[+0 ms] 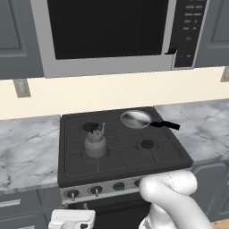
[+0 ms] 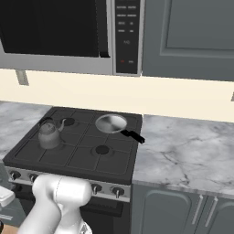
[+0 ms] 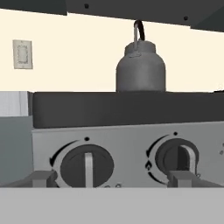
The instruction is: Pick the kettle from the counter and place it on a stove burner. Then turn the burner on.
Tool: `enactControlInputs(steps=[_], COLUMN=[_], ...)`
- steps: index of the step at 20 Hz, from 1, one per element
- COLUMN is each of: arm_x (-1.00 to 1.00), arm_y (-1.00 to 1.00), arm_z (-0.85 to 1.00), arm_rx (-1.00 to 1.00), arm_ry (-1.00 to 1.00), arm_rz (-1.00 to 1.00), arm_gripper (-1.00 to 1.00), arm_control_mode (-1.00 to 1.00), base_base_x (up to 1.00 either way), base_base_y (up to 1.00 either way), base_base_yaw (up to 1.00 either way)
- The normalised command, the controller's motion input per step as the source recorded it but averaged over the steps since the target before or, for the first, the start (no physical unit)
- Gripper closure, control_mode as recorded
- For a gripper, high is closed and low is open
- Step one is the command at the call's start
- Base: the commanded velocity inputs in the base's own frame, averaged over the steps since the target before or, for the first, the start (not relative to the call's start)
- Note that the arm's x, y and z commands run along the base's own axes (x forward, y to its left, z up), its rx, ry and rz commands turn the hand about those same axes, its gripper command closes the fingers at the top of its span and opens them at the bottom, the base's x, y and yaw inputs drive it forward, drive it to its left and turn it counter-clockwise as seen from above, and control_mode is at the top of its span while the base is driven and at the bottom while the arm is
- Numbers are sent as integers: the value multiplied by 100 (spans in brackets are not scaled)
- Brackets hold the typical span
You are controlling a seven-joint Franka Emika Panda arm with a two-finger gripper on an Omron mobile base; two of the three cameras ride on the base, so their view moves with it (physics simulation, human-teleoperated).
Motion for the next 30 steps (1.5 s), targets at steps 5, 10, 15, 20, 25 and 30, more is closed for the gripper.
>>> enactControlInputs(steps=[5, 10, 15, 20, 25, 30], arm_x=[23, 22, 22, 22, 19, 19], arm_y=[0, 1, 3, 0, 7, 20], arm_z=[-8, -1, -8, -5, -9, -18], arm_rx=[0, 0, 0, 0, 0, 0], arm_ry=[0, 0, 0, 0, 0, 0], arm_rz=[0, 0, 0, 0, 0, 0], arm_gripper=[-100, -100, -100, -100, -100, -100], arm_control_mode=[-100, -100, -100, -100, -100, -100], base_base_x=[0, 0, 0, 0, 0, 0], base_base_y=[0, 0, 0, 0, 0, 0], base_base_yaw=[0, 0, 0, 0, 0, 0])
